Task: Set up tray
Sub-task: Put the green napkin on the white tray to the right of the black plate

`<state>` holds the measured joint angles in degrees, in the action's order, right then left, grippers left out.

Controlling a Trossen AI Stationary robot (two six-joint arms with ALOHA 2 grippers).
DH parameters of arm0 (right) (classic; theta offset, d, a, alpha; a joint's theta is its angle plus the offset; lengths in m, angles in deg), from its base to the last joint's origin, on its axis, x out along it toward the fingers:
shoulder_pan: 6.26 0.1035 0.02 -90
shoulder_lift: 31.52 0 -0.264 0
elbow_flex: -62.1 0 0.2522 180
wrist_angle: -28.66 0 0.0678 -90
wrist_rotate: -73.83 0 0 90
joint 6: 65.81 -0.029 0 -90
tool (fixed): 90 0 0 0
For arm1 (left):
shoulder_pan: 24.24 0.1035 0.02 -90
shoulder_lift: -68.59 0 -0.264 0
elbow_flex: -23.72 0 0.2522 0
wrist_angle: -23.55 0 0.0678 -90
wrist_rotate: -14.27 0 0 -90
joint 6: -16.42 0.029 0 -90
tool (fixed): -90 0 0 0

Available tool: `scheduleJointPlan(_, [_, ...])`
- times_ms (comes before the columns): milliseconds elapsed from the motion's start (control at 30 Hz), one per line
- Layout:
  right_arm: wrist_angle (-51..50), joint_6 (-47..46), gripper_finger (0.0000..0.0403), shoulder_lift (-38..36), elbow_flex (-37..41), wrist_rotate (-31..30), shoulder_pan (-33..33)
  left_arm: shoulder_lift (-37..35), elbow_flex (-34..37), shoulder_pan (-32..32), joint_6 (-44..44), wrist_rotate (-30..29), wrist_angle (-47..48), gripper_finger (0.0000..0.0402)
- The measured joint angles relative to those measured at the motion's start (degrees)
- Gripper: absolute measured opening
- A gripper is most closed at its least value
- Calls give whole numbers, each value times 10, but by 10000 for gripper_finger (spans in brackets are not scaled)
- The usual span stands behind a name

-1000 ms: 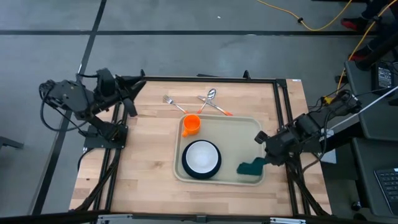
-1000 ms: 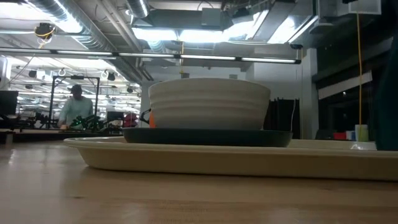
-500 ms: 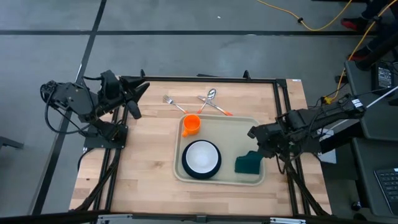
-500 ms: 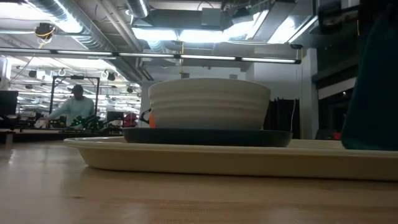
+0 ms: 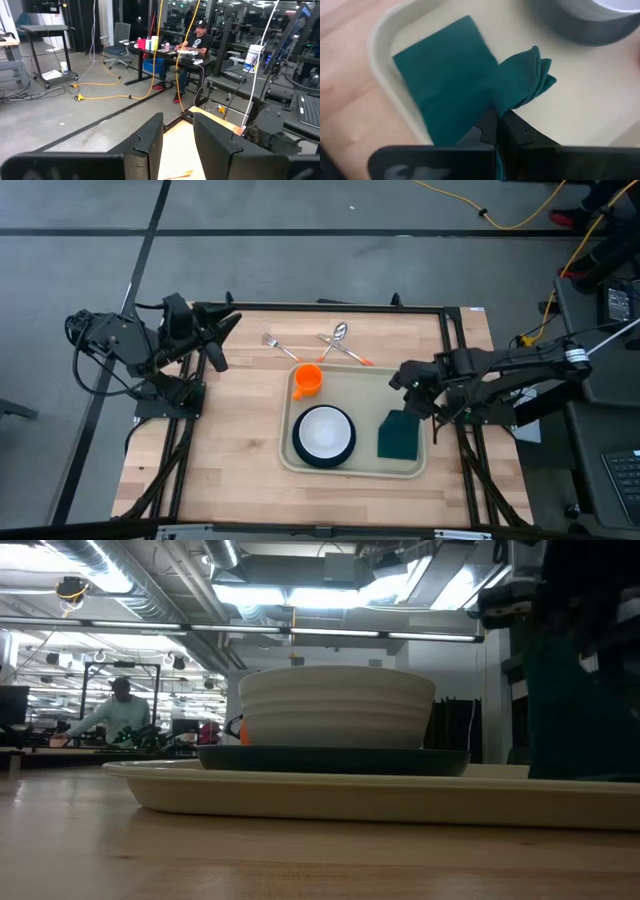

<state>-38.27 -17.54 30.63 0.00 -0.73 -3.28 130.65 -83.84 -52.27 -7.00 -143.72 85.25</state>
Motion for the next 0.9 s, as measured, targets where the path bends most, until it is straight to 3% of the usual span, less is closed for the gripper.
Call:
scheduleJointPlan(400, [83, 32, 4, 23, 55, 36, -100, 10, 0, 0, -16, 1, -2, 102])
scheduleJointPlan(900, [164, 2, 4, 32, 135, 23, -187, 15, 0, 1, -24, 0, -2, 102])
